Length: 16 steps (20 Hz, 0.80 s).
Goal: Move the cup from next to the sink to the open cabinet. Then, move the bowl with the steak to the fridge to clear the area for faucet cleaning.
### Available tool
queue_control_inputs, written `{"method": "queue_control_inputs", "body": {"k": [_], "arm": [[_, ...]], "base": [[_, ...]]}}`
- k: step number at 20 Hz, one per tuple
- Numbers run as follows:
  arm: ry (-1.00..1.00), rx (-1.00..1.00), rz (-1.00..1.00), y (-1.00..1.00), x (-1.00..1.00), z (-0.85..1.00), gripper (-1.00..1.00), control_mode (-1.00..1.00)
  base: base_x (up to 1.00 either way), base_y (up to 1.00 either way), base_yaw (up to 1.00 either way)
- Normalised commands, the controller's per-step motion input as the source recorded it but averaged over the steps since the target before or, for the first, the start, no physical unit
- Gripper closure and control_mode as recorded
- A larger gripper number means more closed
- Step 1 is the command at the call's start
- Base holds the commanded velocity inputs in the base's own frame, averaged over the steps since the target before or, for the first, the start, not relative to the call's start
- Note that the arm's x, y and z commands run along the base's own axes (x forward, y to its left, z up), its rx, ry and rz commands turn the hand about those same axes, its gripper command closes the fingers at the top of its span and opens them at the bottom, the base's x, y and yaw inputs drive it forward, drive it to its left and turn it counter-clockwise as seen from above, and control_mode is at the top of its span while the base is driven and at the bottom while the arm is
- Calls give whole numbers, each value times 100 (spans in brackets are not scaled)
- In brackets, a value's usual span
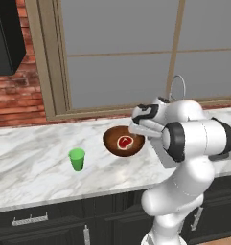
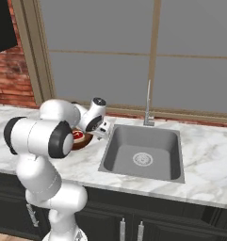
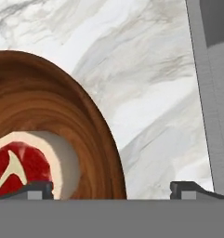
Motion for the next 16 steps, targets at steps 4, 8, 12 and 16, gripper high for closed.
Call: {"method": "queue_control_inputs", "body": {"k": [4,8,12,16], "arm": [[0,3,0,4,4,-44,-100,-100],[0,1,0,12,7,-36,100,-100],[0,0,0,0,0,0,100,-100],[0,0,0,0,-2,3,100,-100]], "base": [[0,0,0],[0,0,0],[0,0,0],[0,0,0]]}}
